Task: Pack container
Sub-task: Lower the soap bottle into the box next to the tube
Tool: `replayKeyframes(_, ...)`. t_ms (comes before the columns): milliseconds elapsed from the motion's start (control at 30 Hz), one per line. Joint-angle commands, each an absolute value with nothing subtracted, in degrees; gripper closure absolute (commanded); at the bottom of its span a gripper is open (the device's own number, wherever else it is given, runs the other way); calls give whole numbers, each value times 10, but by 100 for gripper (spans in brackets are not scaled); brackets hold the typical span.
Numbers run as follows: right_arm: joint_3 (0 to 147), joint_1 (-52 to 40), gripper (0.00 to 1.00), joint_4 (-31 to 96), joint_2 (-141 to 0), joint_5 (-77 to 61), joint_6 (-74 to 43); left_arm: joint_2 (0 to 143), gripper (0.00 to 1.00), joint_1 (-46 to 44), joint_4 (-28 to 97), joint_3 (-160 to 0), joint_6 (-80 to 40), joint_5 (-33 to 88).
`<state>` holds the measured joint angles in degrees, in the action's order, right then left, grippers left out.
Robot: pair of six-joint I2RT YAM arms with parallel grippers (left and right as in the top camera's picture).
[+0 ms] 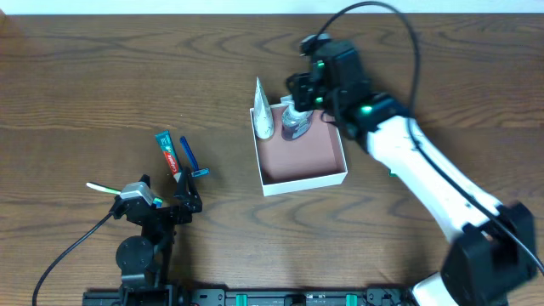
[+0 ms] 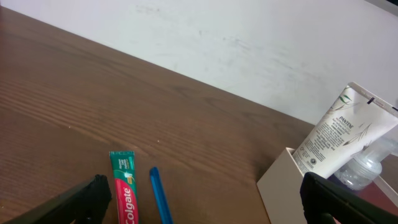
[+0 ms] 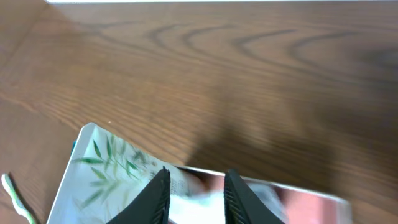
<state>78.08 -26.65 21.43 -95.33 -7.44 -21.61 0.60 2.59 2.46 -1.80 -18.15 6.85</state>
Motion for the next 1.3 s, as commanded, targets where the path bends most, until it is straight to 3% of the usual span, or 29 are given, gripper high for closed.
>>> replayKeyframes(0, 792, -247, 78, 254, -929, -66, -238, 3, 2, 30, 33, -2, -176, 69)
replayKeyframes(200, 788, -244, 81, 328, -948, -54, -249, 3, 2, 30, 33, -2, -176, 69)
replayKeyframes(633, 773, -252, 83, 357, -1001, -54, -263, 3, 2, 30, 33, -2, -176, 69)
replayKeyframes(1267, 651, -301, 79, 201, -1006, -28, -274, 3, 2, 30, 33, -2, -176, 69)
